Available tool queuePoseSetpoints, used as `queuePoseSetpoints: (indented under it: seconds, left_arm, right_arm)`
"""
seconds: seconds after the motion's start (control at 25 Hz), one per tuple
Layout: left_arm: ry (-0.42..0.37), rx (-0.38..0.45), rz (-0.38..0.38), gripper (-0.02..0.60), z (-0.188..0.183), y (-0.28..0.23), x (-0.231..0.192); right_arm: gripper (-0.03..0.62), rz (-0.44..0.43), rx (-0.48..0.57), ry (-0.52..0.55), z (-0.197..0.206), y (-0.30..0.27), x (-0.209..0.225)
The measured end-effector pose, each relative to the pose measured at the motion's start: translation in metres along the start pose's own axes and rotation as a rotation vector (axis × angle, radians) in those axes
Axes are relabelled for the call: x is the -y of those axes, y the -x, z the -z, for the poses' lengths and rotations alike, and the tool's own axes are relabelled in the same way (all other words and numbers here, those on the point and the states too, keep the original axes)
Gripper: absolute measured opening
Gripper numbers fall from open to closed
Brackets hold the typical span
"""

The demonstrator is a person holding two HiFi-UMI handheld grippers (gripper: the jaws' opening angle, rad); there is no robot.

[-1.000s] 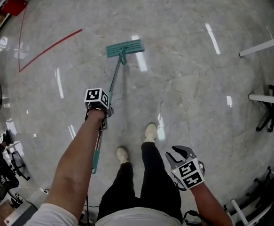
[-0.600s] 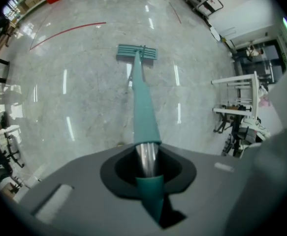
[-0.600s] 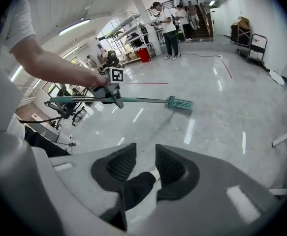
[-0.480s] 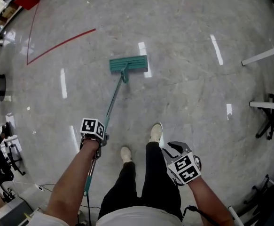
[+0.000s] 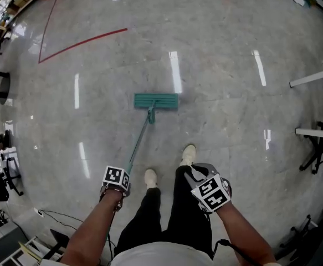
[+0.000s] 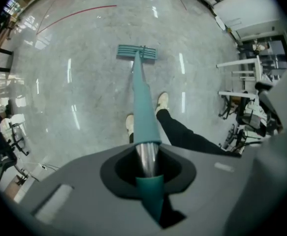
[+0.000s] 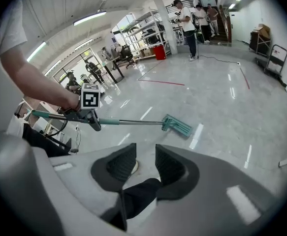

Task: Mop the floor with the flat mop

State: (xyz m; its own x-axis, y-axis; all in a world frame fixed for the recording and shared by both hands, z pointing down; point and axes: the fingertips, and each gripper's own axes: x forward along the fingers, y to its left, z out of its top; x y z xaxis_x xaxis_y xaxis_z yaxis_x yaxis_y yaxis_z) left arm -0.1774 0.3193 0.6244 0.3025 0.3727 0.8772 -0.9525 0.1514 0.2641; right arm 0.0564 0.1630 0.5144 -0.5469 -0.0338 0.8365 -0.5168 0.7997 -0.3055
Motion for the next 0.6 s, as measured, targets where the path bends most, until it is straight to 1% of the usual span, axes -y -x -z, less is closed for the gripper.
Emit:
queuePoseSetpoints:
  seconds: [0.12, 0.24, 0.44, 0.6]
  left_arm:
    - [0.017, -0.009, 0.014, 0.057, 0.004, -0.012, 0.003]
    - [0.033, -0.006, 0.029, 0.057, -0.006, -0.021, 0.008]
    - [0.051, 0.004, 0.033, 0.057, -0.036, -0.024, 0.015]
    - [0.076, 0.03, 0.047, 0.057, -0.072, -0.015, 0.022]
  right_arm:
    - [0.124, -0.007, -0.018, 0.051, -0.011, -0.008, -0.001]
    - [0.124, -0.006, -0.015, 0.079, -0.023, -0.011, 0.002]
    - [0.124, -0.022, -0.025, 0.088, -0.03, -0.015, 0.0]
    - [0.124, -0.037, -0.036, 0.107, -0.036, -0.014, 0.003]
